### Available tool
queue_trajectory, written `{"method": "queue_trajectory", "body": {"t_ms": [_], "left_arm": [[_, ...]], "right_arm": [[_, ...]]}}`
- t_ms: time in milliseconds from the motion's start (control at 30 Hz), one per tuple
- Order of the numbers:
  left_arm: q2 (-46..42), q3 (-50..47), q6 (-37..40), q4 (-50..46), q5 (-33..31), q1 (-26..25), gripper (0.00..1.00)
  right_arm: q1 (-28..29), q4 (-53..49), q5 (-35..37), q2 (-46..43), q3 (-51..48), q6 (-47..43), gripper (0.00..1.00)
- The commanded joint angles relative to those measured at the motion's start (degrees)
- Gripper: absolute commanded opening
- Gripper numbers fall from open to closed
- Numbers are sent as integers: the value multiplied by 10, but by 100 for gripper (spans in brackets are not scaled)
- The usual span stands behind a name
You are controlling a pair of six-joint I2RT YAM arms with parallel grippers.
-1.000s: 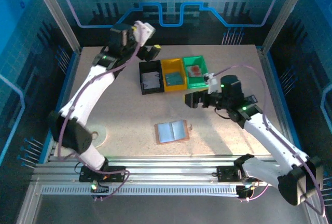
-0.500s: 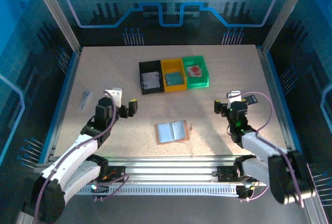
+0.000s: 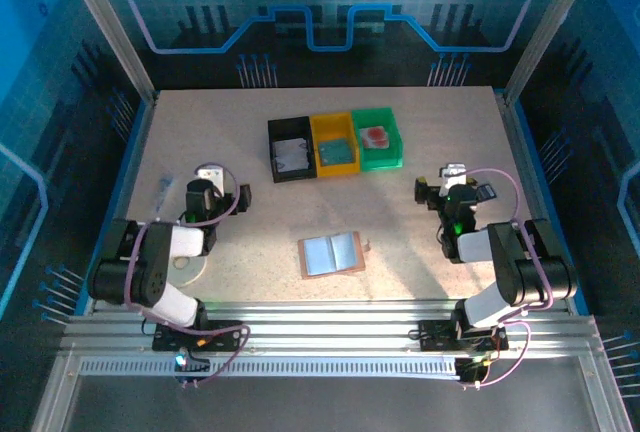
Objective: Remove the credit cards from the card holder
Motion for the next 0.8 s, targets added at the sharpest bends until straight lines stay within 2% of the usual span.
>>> {"method": "queue_trajectory", "body": {"t_ms": [0, 100, 233, 767], "left_arm": [[4, 9, 6, 93, 11, 5, 99], [4, 6, 6, 97, -21, -2, 99], [5, -7, -9, 122, -90, -11, 99], [7, -4, 4, 121, -102, -23, 99]], "right_arm": [[2, 15, -11, 3, 13, -3, 100], [12, -23, -10, 6, 37, -18, 100], [26, -10, -13, 10, 34, -37, 100], [17, -24, -17, 8, 39, -25, 100]]}}
